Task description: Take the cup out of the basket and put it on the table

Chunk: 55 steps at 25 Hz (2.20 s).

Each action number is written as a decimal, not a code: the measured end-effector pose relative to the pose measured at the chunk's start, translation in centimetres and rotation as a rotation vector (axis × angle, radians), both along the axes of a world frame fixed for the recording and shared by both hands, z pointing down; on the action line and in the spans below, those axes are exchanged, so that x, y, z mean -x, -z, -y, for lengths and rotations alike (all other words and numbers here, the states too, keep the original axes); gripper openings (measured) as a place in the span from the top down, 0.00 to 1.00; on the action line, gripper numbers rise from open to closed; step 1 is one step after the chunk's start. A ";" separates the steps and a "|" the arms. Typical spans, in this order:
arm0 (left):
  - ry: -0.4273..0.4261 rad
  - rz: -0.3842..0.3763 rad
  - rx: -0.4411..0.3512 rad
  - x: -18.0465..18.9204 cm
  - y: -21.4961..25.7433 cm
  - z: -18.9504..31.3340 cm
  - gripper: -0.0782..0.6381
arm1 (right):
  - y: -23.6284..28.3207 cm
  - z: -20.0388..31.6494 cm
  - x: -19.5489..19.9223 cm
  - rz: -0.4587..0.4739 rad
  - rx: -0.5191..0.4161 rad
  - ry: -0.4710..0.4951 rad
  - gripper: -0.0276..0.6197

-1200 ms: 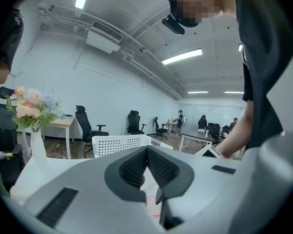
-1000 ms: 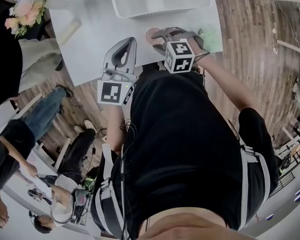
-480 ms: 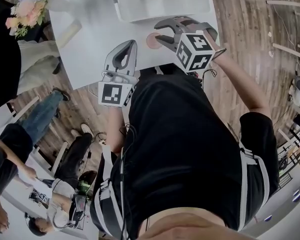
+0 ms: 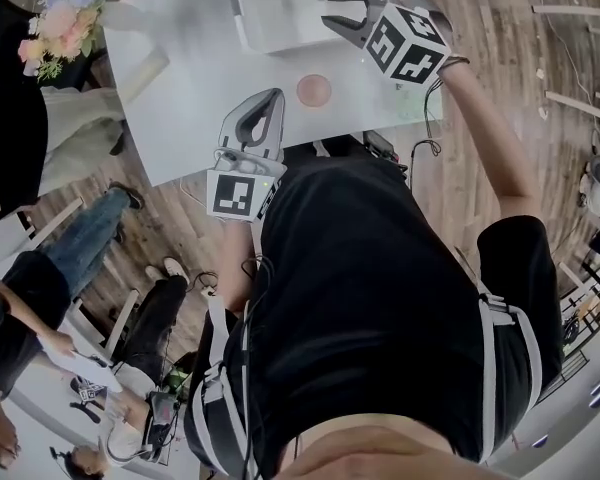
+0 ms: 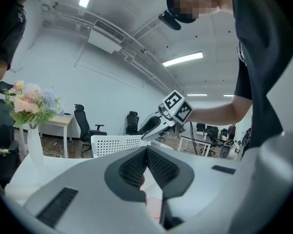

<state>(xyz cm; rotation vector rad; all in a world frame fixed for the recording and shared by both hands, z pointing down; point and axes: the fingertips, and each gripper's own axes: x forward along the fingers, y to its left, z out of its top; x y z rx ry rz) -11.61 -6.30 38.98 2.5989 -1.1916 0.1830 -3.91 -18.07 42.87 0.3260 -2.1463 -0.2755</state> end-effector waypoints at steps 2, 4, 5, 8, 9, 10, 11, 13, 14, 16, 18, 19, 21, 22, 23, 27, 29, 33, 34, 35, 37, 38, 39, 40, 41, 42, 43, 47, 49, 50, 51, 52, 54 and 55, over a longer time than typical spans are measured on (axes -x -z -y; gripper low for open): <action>0.000 0.004 0.004 -0.1 0.1 0.1 0.86 | -0.7 1.5 -0.4 -0.012 0.008 -0.022 0.76; -0.004 0.007 0.010 -0.2 -0.1 0.1 0.86 | -1.8 2.7 -0.8 -0.036 0.013 -0.032 0.76; -0.004 0.007 0.012 -0.3 0.0 0.2 0.86 | -2.5 3.3 -0.9 -0.051 0.013 -0.034 0.76; -0.001 -0.003 0.012 -0.6 0.2 0.4 0.86 | -5.0 4.9 -1.3 -0.112 0.007 -0.027 0.76; -0.001 -0.007 0.011 -0.7 0.2 0.4 0.86 | -5.9 5.3 -1.3 -0.129 0.015 -0.022 0.76; -0.001 -0.010 0.014 -0.8 0.2 0.4 0.86 | -6.8 5.6 -1.3 -0.142 0.027 -0.017 0.76; -0.003 -0.014 0.017 -1.0 0.1 0.3 0.86 | -7.7 5.9 -1.2 -0.153 0.041 -0.012 0.76; -0.008 -0.026 0.019 -1.2 -0.1 0.1 0.86 | -9.6 6.6 -1.0 -0.176 0.068 -0.004 0.76; -0.006 -0.029 0.019 -1.3 -0.1 0.1 0.86 | -10.6 7.0 -0.9 -0.187 0.080 0.001 0.76; -0.002 -0.028 0.017 -1.4 -0.4 0.2 0.86 | -12.5 7.5 -0.8 -0.206 0.106 0.008 0.76; 0.000 -0.029 0.021 -1.5 -0.6 0.1 0.86 | -14.1 7.7 -1.1 -0.226 0.134 0.008 0.76; 0.002 -0.031 0.024 -1.5 -0.7 0.1 0.86 | -14.9 7.8 -1.4 -0.240 0.141 0.007 0.76; 0.010 -0.035 0.025 -1.4 -0.7 0.3 0.86 | -16.2 8.2 -1.7 -0.278 0.134 0.013 0.76; 0.017 -0.033 0.025 -1.3 -0.7 0.4 0.86 | -16.8 8.4 -1.8 -0.297 0.125 0.018 0.76; 0.024 -0.029 0.027 -1.1 -0.7 0.4 0.86 | -17.5 8.6 -1.8 -0.313 0.119 0.021 0.76; 0.049 -0.024 0.046 -0.5 -1.2 0.3 0.86 | -19.7 9.4 -2.2 -0.351 0.148 0.002 0.76; 0.058 -0.021 0.050 -0.3 -1.3 0.4 0.86 | -20.5 9.6 -2.3 -0.365 0.162 -0.001 0.76; 0.070 -0.009 0.063 0.1 -1.6 0.3 0.86 | -21.4 9.6 -2.4 -0.379 0.174 0.004 0.76; 0.073 -0.007 0.065 0.2 -1.6 0.2 0.86 | -21.6 9.6 -2.4 -0.382 0.168 0.004 0.77; 0.074 -0.004 0.065 0.2 -1.7 0.2 0.86 | -21.7 9.7 -2.5 -0.384 0.157 0.004 0.83; 0.074 -0.007 0.058 0.3 -1.7 0.2 0.86 | -21.8 9.9 -2.6 -0.389 0.139 0.007 0.91; 0.074 -0.010 0.055 0.2 -1.7 0.2 0.86 | -21.8 9.9 -2.6 -0.392 0.137 0.011 0.91; 0.075 -0.012 0.053 0.2 -1.6 0.2 0.86 | -21.9 9.8 -2.6 -0.393 0.139 0.014 0.91; 0.076 -0.014 0.051 0.2 -1.5 0.2 0.86 | -21.9 9.7 -2.6 -0.393 0.142 0.016 0.91; 0.076 -0.015 0.052 0.2 -1.5 0.2 0.86 | -21.9 9.7 -2.6 -0.391 0.143 0.015 0.91; 0.077 -0.016 0.056 0.2 -1.5 0.2 0.86 | -21.8 9.6 -2.6 -0.388 0.143 0.014 0.91; 0.076 -0.015 0.055 0.2 -1.5 0.1 0.86 | -21.7 9.6 -2.6 -0.385 0.141 0.011 0.91; 0.074 -0.011 0.052 0.2 -1.3 0.1 0.86 | -20.3 9.7 -2.5 -0.357 0.125 0.000 0.91; 0.078 -0.003 0.063 0.3 -1.3 0.2 0.86 | -19.1 9.6 -2.3 -0.339 0.120 -0.006 0.91; 0.078 0.001 0.064 0.3 -1.3 0.3 0.86 | -18.5 9.6 -2.3 -0.331 0.120 -0.009 0.91; 0.076 0.004 0.062 0.2 -1.4 0.4 0.86 | -17.9 9.4 -2.2 -0.324 0.122 -0.013 0.91; 0.073 0.006 0.061 0.1 -1.4 0.4 0.86 | -17.3 9.2 -2.2 -0.319 0.121 -0.014 0.91; 0.074 0.007 0.065 -0.1 -1.4 0.3 0.86 | -15.9 8.8 -2.2 -0.308 0.113 -0.011 0.92; 0.072 0.004 0.062 -0.2 -1.3 0.3 0.86 | -15.1 8.6 -2.2 -0.302 0.108 -0.010 0.92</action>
